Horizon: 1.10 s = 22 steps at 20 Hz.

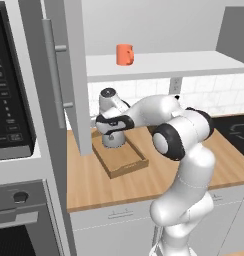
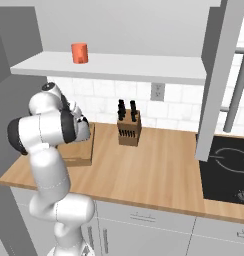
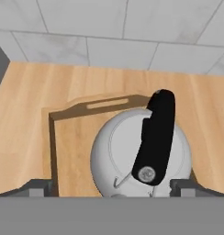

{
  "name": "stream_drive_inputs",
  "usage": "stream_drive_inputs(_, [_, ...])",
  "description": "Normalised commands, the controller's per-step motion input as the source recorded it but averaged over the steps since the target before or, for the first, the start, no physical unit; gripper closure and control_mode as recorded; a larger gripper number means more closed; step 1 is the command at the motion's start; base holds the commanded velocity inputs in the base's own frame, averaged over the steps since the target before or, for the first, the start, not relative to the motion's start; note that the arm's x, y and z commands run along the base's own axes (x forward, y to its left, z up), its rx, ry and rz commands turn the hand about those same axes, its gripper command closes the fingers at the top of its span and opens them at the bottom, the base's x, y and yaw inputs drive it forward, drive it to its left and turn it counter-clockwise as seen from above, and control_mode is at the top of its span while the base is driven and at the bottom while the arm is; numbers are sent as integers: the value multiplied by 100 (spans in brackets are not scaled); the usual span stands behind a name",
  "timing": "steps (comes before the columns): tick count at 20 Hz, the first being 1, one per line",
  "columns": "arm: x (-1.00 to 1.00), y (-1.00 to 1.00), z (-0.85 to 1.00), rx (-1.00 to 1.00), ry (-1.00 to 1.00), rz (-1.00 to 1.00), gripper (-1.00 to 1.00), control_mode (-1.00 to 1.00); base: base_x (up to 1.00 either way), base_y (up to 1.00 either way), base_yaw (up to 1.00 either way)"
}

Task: Pick the kettle from the counter and place it on the tray. Then pick the mug from the cabinet and place it on the tray. Then close the cabinet doors.

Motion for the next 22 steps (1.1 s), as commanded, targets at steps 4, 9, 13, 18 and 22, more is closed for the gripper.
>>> stream_drive_inputs(4, [-21,-9,0,0,0,0,-100,-100,0,0,0])
stream_drive_inputs(9, [-34,-7,18,0,-2,-1,-100,-100,0,0,0])
stream_drive_inputs(13, [-45,-3,51,0,-8,-2,-100,-100,0,0,0])
stream_drive_inputs(18, [-58,-14,53,3,-19,-1,-100,-100,0,0,0])
stream_drive_inputs(22, [-59,-36,50,5,-21,2,-100,-100,0,0,0])
